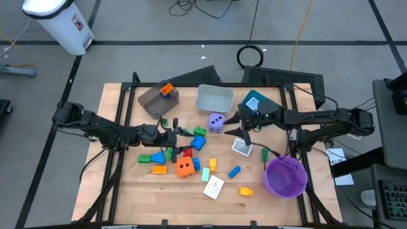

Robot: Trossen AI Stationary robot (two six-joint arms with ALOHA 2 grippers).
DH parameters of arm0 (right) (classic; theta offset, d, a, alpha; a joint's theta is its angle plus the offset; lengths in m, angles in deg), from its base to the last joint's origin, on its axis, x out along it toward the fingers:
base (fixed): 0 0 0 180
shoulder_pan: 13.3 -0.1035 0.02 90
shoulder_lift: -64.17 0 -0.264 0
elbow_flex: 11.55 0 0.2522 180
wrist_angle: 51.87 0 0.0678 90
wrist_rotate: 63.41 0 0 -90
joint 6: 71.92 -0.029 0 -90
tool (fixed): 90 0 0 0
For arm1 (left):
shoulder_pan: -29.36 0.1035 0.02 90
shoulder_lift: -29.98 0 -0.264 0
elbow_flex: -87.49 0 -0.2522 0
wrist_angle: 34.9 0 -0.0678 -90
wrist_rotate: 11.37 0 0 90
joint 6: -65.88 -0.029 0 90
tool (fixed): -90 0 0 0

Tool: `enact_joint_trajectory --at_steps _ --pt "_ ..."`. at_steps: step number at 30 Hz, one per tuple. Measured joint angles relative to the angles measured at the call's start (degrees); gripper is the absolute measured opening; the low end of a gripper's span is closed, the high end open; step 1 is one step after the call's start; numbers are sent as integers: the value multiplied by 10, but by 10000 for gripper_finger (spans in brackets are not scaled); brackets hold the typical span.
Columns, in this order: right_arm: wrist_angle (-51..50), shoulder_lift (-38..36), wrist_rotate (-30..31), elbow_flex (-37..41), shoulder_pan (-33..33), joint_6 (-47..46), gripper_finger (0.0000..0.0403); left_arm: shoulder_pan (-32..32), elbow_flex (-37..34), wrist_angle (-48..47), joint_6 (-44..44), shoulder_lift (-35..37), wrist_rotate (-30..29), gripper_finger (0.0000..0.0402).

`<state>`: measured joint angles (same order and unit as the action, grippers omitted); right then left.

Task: Pick & Place Toys
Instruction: Put the green gamepiece into the black bin

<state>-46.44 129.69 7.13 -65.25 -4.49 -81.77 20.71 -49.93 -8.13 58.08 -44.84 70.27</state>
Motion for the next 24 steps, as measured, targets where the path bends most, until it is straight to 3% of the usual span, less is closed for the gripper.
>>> enact_joint_trajectory --at_steps 4,8,11,14,17,24 --pt "-44 1 50 -26 -49 7 212 4 0 -5 -11 0 0 214" --pt "-151 14 136 -72 -95 52 212 19 0 -3 -13 4 2 214" --pt "-220 38 201 -105 -120 73 212 33 1 -4 -7 14 31 214" --pt "-248 64 225 -117 -134 94 212 44 2 -40 6 34 48 214" --pt "-242 86 224 -117 -136 135 212 50 24 -160 24 68 32 214" --pt "-206 112 225 -103 -130 189 212 53 109 -545 107 101 -54 214"
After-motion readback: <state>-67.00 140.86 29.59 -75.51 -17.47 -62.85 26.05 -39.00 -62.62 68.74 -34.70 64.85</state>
